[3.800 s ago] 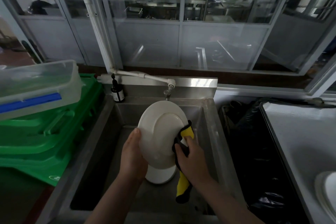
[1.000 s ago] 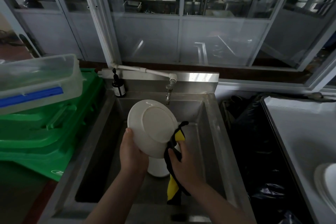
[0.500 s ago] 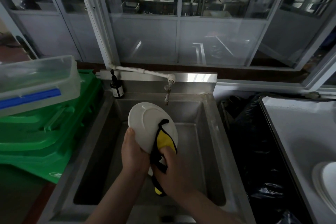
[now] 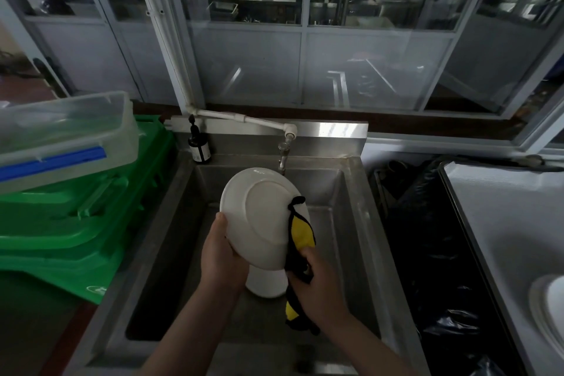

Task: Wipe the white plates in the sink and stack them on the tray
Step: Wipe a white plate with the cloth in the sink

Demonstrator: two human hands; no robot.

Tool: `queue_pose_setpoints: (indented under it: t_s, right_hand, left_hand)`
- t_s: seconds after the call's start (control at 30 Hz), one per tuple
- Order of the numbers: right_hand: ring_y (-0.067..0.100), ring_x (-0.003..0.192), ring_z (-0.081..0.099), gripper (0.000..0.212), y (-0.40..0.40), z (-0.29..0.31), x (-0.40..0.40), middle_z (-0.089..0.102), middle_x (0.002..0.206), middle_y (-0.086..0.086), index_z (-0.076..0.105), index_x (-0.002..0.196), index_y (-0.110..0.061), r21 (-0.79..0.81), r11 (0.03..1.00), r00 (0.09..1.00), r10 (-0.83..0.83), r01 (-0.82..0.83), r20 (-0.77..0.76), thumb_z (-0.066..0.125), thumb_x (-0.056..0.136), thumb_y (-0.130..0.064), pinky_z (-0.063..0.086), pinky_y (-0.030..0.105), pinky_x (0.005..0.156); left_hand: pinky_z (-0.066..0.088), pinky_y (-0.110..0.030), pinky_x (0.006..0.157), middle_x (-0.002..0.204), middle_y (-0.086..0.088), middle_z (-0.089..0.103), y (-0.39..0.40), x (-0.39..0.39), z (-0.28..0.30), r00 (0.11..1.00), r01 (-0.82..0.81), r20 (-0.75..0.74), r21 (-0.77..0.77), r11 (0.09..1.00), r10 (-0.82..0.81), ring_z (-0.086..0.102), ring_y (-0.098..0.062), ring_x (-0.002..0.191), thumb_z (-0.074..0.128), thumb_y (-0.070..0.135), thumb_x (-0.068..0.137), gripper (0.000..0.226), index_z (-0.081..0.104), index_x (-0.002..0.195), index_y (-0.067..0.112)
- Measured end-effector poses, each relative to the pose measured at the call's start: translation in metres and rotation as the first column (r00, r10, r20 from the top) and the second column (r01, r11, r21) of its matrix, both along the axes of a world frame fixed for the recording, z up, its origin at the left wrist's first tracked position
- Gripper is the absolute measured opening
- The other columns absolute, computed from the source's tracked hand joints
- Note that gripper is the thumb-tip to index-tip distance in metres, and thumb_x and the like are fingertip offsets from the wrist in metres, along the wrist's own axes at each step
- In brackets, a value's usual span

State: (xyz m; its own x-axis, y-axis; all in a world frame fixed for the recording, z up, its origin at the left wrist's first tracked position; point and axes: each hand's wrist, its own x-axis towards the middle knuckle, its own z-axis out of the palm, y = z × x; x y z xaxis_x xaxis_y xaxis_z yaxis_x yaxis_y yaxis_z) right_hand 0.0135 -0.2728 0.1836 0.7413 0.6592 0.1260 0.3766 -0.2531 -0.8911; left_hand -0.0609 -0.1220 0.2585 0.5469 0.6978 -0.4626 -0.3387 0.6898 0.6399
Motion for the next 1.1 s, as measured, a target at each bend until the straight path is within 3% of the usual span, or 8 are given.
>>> queue_pose_setpoints:
  t_s: [0.17, 0.27, 0.4, 0.47, 0.63, 0.8, 0.97, 1.1]
  right_hand:
    - [0.011, 0.077, 0.055, 0.010, -0.012, -0.005, 0.016, 0.058, 0.083, 0.003, 0.059, 0.092, -0.011, -0.011, 1.000, 0.999, -0.018, 0.017, -0.052, 0.068, 0.090, -0.010, 0.039, 0.019, 0.063]
    - [0.010, 0.083, 0.060, 0.012, -0.022, -0.012, 0.024, 0.063, 0.087, -0.001, 0.062, 0.097, -0.017, -0.024, 0.997, 0.996, -0.073, 0.072, -0.049, 0.070, 0.088, -0.012, 0.048, 0.031, 0.071]
    - [0.004, 0.081, 0.059, 0.029, -0.031, -0.014, 0.037, 0.062, 0.085, -0.009, 0.058, 0.088, -0.038, -0.034, 0.984, 0.980, -0.177, 0.174, -0.092, 0.072, 0.087, -0.012, 0.046, 0.022, 0.067]
    - [0.012, 0.074, 0.057, 0.026, -0.035, -0.016, 0.046, 0.057, 0.077, -0.006, 0.054, 0.080, -0.037, -0.032, 0.968, 0.962, -0.250, 0.248, -0.114, 0.071, 0.086, -0.017, 0.043, 0.026, 0.062]
    - [0.018, 0.075, 0.060, 0.013, -0.045, -0.011, 0.066, 0.062, 0.079, 0.003, 0.058, 0.087, -0.018, -0.050, 0.936, 0.919, -0.352, 0.348, -0.177, 0.071, 0.088, -0.016, 0.043, 0.027, 0.061]
    - [0.017, 0.083, 0.064, 0.013, -0.064, -0.017, 0.089, 0.066, 0.089, -0.002, 0.059, 0.091, -0.032, -0.143, 0.905, 0.887, -0.422, 0.400, -0.190, 0.071, 0.088, -0.029, 0.053, 0.037, 0.068]
    - [0.018, 0.080, 0.059, 0.015, -0.088, -0.014, 0.111, 0.060, 0.083, 0.000, 0.058, 0.096, -0.015, -0.240, 0.860, 0.870, -0.482, 0.449, -0.100, 0.070, 0.089, -0.021, 0.040, 0.028, 0.060]
    - [0.025, 0.084, 0.058, 0.014, -0.109, -0.017, 0.128, 0.061, 0.088, 0.002, 0.057, 0.099, -0.016, -0.320, 0.832, 0.870, -0.492, 0.454, -0.044, 0.068, 0.090, -0.019, 0.037, 0.032, 0.066]
  left_hand:
    - [0.044, -0.053, 0.106, 0.115, -0.012, 0.071, -0.004, 0.001, 0.005, 0.999, 0.029, -0.038, 0.034, 0.999, -0.028, 0.063, -0.032, 0.114, 0.043, 0.034, 0.106, 0.030, 0.063, 0.117, 0.015]
    - [0.043, -0.054, 0.108, 0.117, -0.012, 0.070, -0.006, 0.002, 0.003, 0.995, 0.071, -0.071, 0.029, 0.997, -0.069, 0.063, -0.031, 0.115, 0.044, 0.034, 0.106, 0.027, 0.064, 0.111, 0.016]
    - [0.050, -0.051, 0.097, 0.100, -0.007, 0.077, -0.009, 0.003, -0.001, 0.989, 0.109, -0.105, 0.052, 0.993, -0.103, 0.065, -0.030, 0.107, 0.044, 0.034, 0.106, 0.030, 0.065, 0.114, 0.015]
    - [0.052, -0.048, 0.088, 0.096, -0.005, 0.077, -0.011, 0.001, -0.001, 0.983, 0.127, -0.138, 0.063, 0.990, -0.117, 0.067, -0.030, 0.101, 0.045, 0.035, 0.105, 0.028, 0.066, 0.110, 0.017]
    - [0.049, -0.049, 0.097, 0.113, -0.009, 0.070, -0.018, 0.002, -0.005, 0.968, 0.171, -0.197, 0.063, 0.983, -0.156, 0.064, -0.032, 0.108, 0.045, 0.034, 0.105, 0.027, 0.066, 0.107, 0.017]
    - [0.046, -0.059, 0.103, 0.115, -0.012, 0.072, -0.024, -0.002, -0.011, 0.956, 0.184, -0.251, 0.121, 0.975, -0.149, 0.064, -0.036, 0.111, 0.046, 0.038, 0.104, 0.030, 0.068, 0.111, 0.019]
    - [0.053, -0.046, 0.082, 0.098, -0.004, 0.075, -0.024, -0.004, -0.014, 0.947, 0.200, -0.282, 0.143, 0.969, -0.154, 0.066, -0.031, 0.102, 0.044, 0.039, 0.105, 0.031, 0.069, 0.110, 0.022]
    - [0.052, -0.042, 0.072, 0.103, -0.004, 0.072, -0.026, -0.004, -0.015, 0.938, 0.217, -0.302, 0.132, 0.967, -0.169, 0.066, -0.032, 0.099, 0.043, 0.042, 0.104, 0.027, 0.067, 0.107, 0.028]
